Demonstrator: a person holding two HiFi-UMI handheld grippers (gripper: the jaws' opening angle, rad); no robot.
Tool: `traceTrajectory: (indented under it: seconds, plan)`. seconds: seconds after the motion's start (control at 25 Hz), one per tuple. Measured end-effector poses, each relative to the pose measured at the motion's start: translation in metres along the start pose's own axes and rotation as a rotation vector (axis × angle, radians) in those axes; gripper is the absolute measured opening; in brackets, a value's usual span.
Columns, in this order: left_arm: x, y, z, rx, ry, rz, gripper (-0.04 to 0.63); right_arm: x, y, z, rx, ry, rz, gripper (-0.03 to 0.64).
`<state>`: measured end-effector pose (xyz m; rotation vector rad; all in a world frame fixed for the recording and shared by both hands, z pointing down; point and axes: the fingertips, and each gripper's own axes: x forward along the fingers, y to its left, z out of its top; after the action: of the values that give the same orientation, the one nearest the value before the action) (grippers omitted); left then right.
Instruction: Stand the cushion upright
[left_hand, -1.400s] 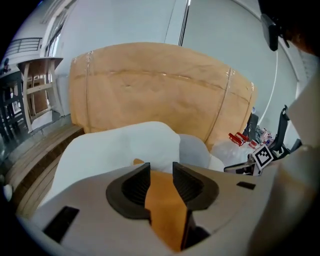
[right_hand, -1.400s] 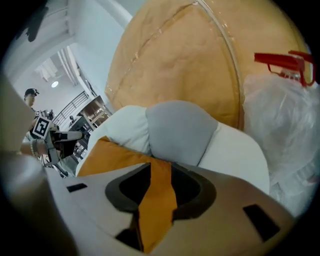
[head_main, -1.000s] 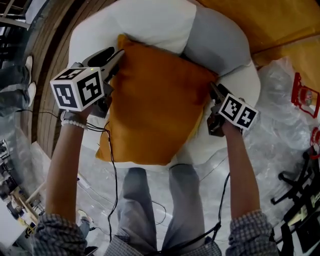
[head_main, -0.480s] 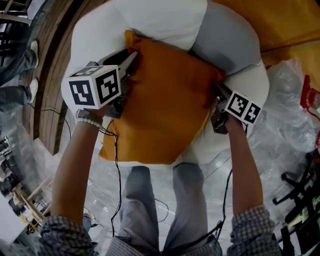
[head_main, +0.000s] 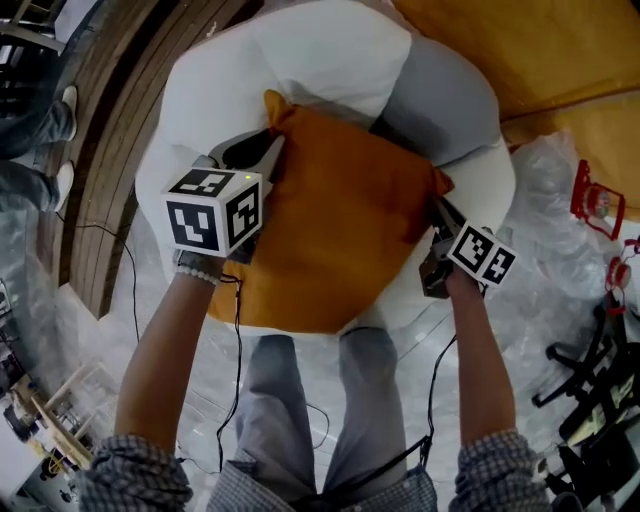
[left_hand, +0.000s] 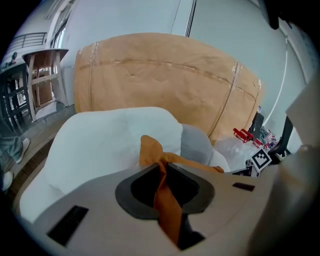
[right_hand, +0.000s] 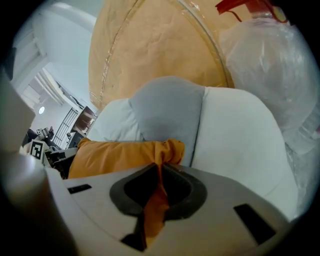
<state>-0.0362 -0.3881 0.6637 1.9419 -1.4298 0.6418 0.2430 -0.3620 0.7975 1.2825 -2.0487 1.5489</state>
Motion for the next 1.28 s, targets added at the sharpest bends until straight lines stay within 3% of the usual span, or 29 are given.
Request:
traceTrajectory:
  seconds: [0.56,0.76,1.08,1.28]
  plan:
    - [-0.115,-0.048,0.014,0.01,-0.061,-0.106,0.055,-0.114,0.057,0.004,0.019,-0.043,-0.009,0.035]
    - [-0.17,-0.063,0.012,0.0,-0.114,-0.128,0.054,-0.153,0.089,0.022,-0.024,-0.076,0.025,0.035]
    - [-0.225,-0.061,0.007,-0.131,-0.209,-0.123,0.048,-0.175,0.155,0.074,-0.238,-0.116,0.06,0.034]
    - [-0.23,-0.054,-0.006,-0.178,-0.205,-0.115,0.044,-0.164,0.19,0.106,-0.36,-0.118,0.094,0.034]
